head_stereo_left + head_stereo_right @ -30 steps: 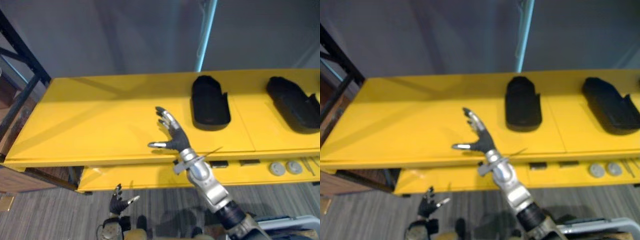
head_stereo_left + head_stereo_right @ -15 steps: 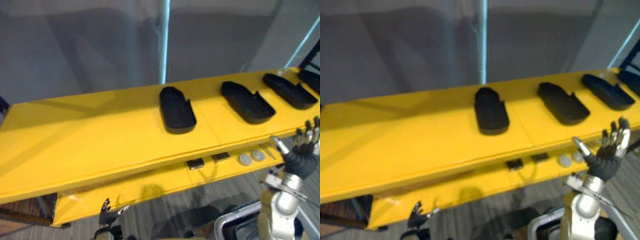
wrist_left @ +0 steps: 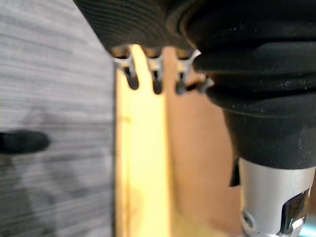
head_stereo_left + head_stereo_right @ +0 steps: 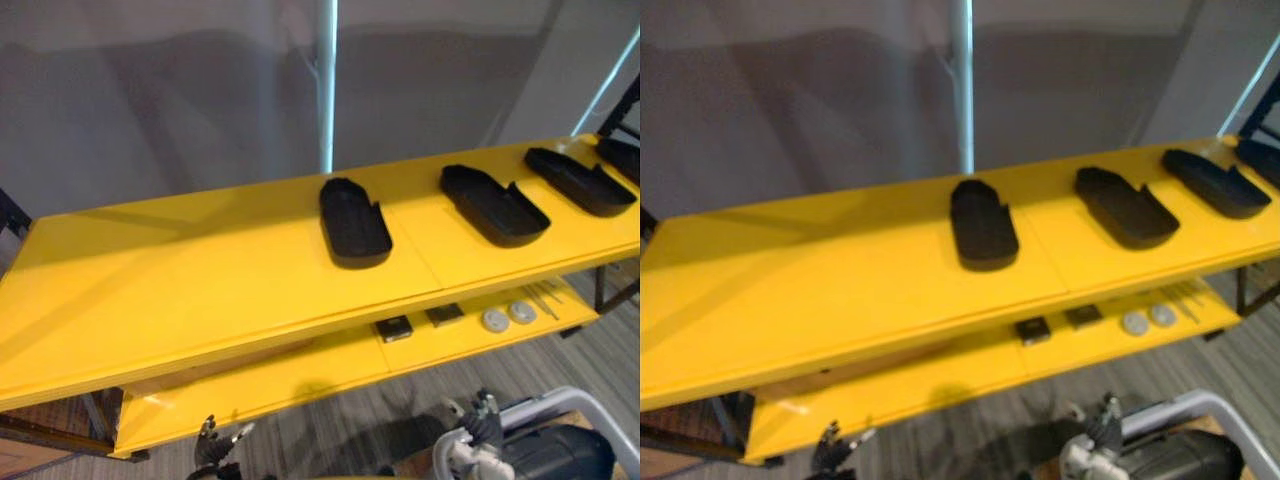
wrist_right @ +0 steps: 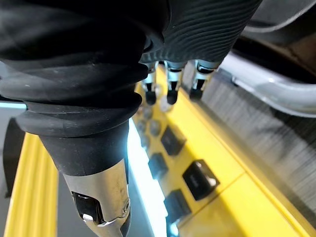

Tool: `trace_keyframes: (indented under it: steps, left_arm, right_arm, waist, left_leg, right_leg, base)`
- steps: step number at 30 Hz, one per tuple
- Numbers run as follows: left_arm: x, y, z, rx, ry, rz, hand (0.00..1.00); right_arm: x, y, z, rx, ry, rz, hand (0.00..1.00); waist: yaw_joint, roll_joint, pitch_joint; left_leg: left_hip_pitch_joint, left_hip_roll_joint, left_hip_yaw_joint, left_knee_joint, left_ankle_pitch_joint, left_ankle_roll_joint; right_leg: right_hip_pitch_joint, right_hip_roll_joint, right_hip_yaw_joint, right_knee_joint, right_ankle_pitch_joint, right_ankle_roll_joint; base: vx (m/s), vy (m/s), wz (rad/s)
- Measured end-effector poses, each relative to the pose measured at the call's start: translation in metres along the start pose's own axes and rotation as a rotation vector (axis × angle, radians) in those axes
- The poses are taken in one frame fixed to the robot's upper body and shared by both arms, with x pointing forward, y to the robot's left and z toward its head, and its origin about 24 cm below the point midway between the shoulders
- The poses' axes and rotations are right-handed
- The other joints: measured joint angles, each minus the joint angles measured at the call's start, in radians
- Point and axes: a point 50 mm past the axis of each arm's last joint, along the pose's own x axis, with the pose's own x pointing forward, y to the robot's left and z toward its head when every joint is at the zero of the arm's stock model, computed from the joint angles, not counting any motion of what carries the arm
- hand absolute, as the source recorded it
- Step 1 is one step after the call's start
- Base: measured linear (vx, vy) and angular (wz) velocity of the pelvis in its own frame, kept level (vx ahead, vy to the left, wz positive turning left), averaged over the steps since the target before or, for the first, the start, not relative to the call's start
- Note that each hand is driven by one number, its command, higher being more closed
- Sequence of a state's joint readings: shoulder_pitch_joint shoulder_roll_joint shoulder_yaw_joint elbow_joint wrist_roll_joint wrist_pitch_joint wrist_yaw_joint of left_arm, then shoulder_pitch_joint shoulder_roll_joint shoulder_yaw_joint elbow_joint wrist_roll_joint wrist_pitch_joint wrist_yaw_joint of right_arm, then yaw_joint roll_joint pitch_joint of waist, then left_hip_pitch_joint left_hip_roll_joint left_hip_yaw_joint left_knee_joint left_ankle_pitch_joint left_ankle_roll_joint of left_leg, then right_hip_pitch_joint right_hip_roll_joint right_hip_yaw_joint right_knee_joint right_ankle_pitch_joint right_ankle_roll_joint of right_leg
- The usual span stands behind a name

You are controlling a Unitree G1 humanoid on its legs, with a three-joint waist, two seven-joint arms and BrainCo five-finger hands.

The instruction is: Walk over and take plastic housings, then place them on the shelf

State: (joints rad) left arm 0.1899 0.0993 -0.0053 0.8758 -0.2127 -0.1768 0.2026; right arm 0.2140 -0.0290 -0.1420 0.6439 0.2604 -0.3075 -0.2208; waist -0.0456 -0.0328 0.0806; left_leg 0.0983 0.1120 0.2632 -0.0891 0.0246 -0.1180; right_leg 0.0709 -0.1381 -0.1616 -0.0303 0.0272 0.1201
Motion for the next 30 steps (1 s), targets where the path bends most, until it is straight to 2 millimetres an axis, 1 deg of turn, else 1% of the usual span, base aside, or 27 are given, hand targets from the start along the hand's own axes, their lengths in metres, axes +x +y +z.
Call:
trace_keyframes:
  steps: [2, 6, 8, 9, 11, 12, 13, 14, 15, 16, 17, 18, 19, 20, 21, 22, 23, 24, 25, 27, 28, 29, 30]
  left_arm:
    - [-0.001, 0.0, -0.009, 0.041, 0.042, -0.019, 0.0]
    - [0.002, -0.006, -0.005, 0.114, 0.034, -0.064, 0.0]
    - [0.003, -0.007, -0.002, 0.118, 0.035, -0.08, 0.0]
    - [0.003, -0.007, -0.002, 0.108, 0.039, -0.079, 0.0]
    - [0.004, -0.006, -0.002, 0.076, 0.043, -0.074, 0.0]
    - [0.006, -0.008, 0.005, 0.04, 0.028, -0.07, 0.0]
    - [0.007, -0.009, 0.007, -0.004, 0.02, -0.065, 0.0]
    - [0.007, -0.011, 0.007, -0.022, 0.021, -0.065, 0.0]
    - [0.005, -0.019, 0.005, -0.057, 0.025, -0.077, 0.0]
    - [0.003, -0.025, 0.004, -0.071, 0.022, -0.091, 0.0]
    - [0.003, -0.025, 0.007, -0.067, 0.01, -0.095, 0.0]
    - [0.004, -0.025, 0.011, -0.064, -0.008, -0.097, 0.0]
    - [0.006, -0.025, 0.015, -0.058, -0.026, -0.101, 0.0]
    - [0.006, -0.025, 0.017, -0.058, -0.032, -0.102, 0.0]
    - [0.006, -0.024, 0.02, -0.056, -0.045, -0.103, 0.0]
    - [0.007, -0.022, 0.021, -0.051, -0.047, -0.1, 0.0]
    - [0.007, -0.021, 0.02, -0.048, -0.041, -0.096, 0.0]
    - [0.005, -0.018, 0.015, -0.045, -0.027, -0.085, 0.0]
    - [0.005, -0.013, 0.013, -0.037, -0.023, -0.073, 0.0]
    - [0.005, -0.006, 0.012, -0.029, -0.018, -0.046, 0.0]
    - [0.005, -0.002, 0.009, -0.035, -0.007, -0.016, 0.0]
    - [0.006, 0.0, 0.01, -0.039, -0.007, -0.005, 0.0]
    - [0.006, 0.004, 0.01, -0.053, -0.005, 0.014, 0.0]
  right_arm:
    - [0.0, 0.005, 0.0, -0.008, 0.002, 0.008, 0.0]
    - [0.0, 0.014, 0.001, -0.038, -0.009, 0.044, 0.0]
    - [-0.003, 0.02, 0.001, -0.065, -0.016, 0.09, 0.0]
    - [-0.004, 0.024, 0.002, -0.07, -0.025, 0.127, 0.0]
    - [-0.007, 0.031, 0.004, -0.076, -0.04, 0.189, 0.0]
    - [-0.008, 0.036, 0.007, -0.081, -0.056, 0.226, 0.0]
    - [-0.007, 0.042, 0.015, -0.117, -0.097, 0.281, 0.0]
    - [-0.007, 0.045, 0.02, -0.135, -0.126, 0.309, 0.0]
    - [-0.004, 0.049, 0.033, -0.165, -0.194, 0.345, 0.0]
    - [-0.001, 0.051, 0.044, -0.179, -0.24, 0.36, 0.0]
    - [0.0, 0.053, 0.048, -0.173, -0.253, 0.362, 0.0]
    - [-0.001, 0.053, 0.051, -0.157, -0.265, 0.358, 0.0]
    - [-0.001, 0.053, 0.052, -0.145, -0.269, 0.348, 0.0]
    - [-0.001, 0.053, 0.052, -0.143, -0.269, 0.345, 0.0]
    - [-0.001, 0.054, 0.055, -0.128, -0.279, 0.345, 0.0]
    - [-0.002, 0.055, 0.056, -0.117, -0.293, 0.354, 0.0]
    - [-0.003, 0.056, 0.056, -0.115, -0.3, 0.365, 0.0]
    - [-0.006, 0.058, 0.054, -0.119, -0.304, 0.396, 0.0]
    - [-0.009, 0.059, 0.053, -0.121, -0.304, 0.419, 0.0]
    - [-0.015, 0.064, 0.051, -0.117, -0.305, 0.474, 0.0]
    - [-0.02, 0.07, 0.05, -0.116, -0.31, 0.516, 0.0]
    - [-0.02, 0.072, 0.05, -0.117, -0.308, 0.524, 0.0]
    - [-0.021, 0.074, 0.05, -0.117, -0.311, 0.531, 0.0]
  waist:
    - [0.003, -0.005, 0.001]
    - [-0.003, -0.003, 0.005]
    - [-0.011, 0.0, 0.008]
    - [-0.02, 0.004, 0.01]
    - [-0.023, 0.006, 0.014]
    - [-0.019, -0.002, 0.031]
    - [-0.012, 0.0, 0.049]
    - [-0.006, 0.009, 0.056]
    - [0.004, 0.031, 0.068]
    - [0.005, 0.042, 0.075]
    - [0.004, 0.044, 0.077]
    - [0.003, 0.031, 0.085]
    - [0.005, 0.02, 0.092]
    - [0.005, 0.016, 0.096]
    - [0.005, 0.014, 0.112]
    - [0.006, 0.01, 0.126]
    - [0.007, 0.008, 0.128]
    - [0.006, 0.006, 0.13]
    - [0.0, 0.004, 0.13]
    - [0.005, -0.004, 0.133]
    - [0.002, 0.005, 0.137]
    - [0.003, 0.006, 0.138]
    - [0.01, 0.008, 0.138]
  left_leg:
    - [0.019, 0.0, 0.029, 0.0, -0.008, -0.003]
    - [0.055, 0.002, 0.09, 0.0, -0.029, -0.012]
    - [0.078, 0.007, 0.126, 0.001, -0.037, -0.017]
    - [0.086, 0.014, 0.142, 0.006, -0.043, -0.022]
    - [0.095, 0.018, 0.157, 0.029, -0.062, -0.023]
    - [0.07, 0.029, 0.129, 0.111, -0.1, -0.013]
    - [0.036, 0.044, 0.035, 0.206, -0.154, 0.009]
    - [0.019, 0.051, -0.018, 0.247, -0.186, 0.008]
    - [-0.002, 0.059, -0.113, 0.302, -0.251, -0.005]
    - [-0.019, 0.055, -0.146, 0.332, -0.296, -0.019]
    - [-0.029, 0.046, -0.146, 0.347, -0.301, -0.011]
    - [-0.037, 0.028, -0.146, 0.372, -0.316, -0.003]
    - [-0.058, 0.009, -0.149, 0.415, -0.339, 0.015]
    - [-0.073, 0.005, -0.148, 0.441, -0.352, 0.023]
    - [-0.098, 0.003, -0.142, 0.503, -0.381, 0.038]
    - [-0.104, 0.004, -0.117, 0.544, -0.403, 0.049]
    - [-0.101, 0.003, -0.105, 0.554, -0.41, 0.054]
    - [-0.099, 0.002, -0.083, 0.556, -0.414, 0.062]
    - [-0.098, 0.002, -0.071, 0.556, -0.415, 0.067]
    - [-0.102, 0.005, -0.043, 0.551, -0.409, 0.085]
    - [-0.115, 0.024, -0.015, 0.533, -0.381, 0.108]
    - [-0.118, 0.029, -0.015, 0.521, -0.369, 0.108]
    - [-0.113, 0.038, -0.018, 0.476, -0.331, 0.105]
  right_leg:
    - [-0.001, 0.005, 0.028, 0.0, 0.001, 0.0]
    - [-0.003, 0.014, 0.084, -0.001, 0.003, 0.002]
    - [-0.003, 0.021, 0.116, -0.001, 0.004, 0.002]
    - [-0.003, 0.027, 0.138, -0.001, 0.004, 0.001]
    - [-0.01, 0.038, 0.168, 0.0, 0.01, -0.003]
    - [-0.017, 0.041, 0.193, 0.005, 0.014, -0.006]
    - [-0.024, 0.051, 0.226, 0.012, 0.019, -0.008]
    - [-0.034, 0.059, 0.245, 0.016, 0.021, -0.007]
    - [-0.054, 0.074, 0.279, 0.022, 0.026, -0.001]
    - [-0.075, 0.084, 0.312, 0.025, 0.031, 0.007]
    - [-0.08, 0.079, 0.321, 0.031, 0.034, 0.012]
    - [-0.102, 0.066, 0.337, 0.057, 0.031, 0.017]
    - [-0.127, 0.057, 0.363, 0.081, 0.03, 0.027]
    - [-0.138, 0.054, 0.374, 0.087, 0.034, 0.033]
    - [-0.15, 0.053, 0.391, 0.1, 0.041, 0.043]
    - [-0.157, 0.053, 0.405, 0.112, 0.05, 0.047]
    - [-0.158, 0.053, 0.407, 0.111, 0.06, 0.043]
    - [-0.158, 0.05, 0.393, 0.099, 0.093, 0.03]
    - [-0.158, 0.049, 0.36, 0.086, 0.127, 0.016]
    - [-0.16, 0.05, 0.318, 0.039, 0.212, -0.017]
    - [-0.179, 0.051, 0.276, 0.06, 0.222, -0.049]
    - [-0.198, 0.054, 0.235, 0.121, 0.178, -0.074]
    - [-0.224, 0.051, 0.145, 0.262, 0.094, -0.109]
  base:
    - [0.05, 0.028, -0.44]
    - [0.05, 0.027, -0.45]
    - [0.04, 0.023, -0.51]
    - [0.04, 0.001, -0.49]
    - [0.03, -0.001, -0.49]
    - [0.01, -0.008, -0.61]
    - [-0.01, -0.013, -0.7]
    - [-0.06, 0.01, -0.97]
    - [-0.11, 0.104, -1.0]
    - [-0.12, 0.13, -0.85]
    - [-0.12, 0.145, -0.5]
    - [-0.09, 0.134, -0.31]
    - [-0.1, 0.152, -0.33]
    - [-0.14, 0.24, -0.42]
    - [-0.18, 0.257, -0.48]
    - [-0.18, 0.255, -0.55]
    - [-0.17, 0.185, -0.61]
    - [-0.14, 0.115, -0.49]
    - [-0.16, 0.123, -0.53]
    - [-0.18, 0.087, -0.42]
    - [-0.17, 0.043, -0.21]
    - [-0.12, 0.023, -0.02]
    - [-0.04, 0.011, 0.11]
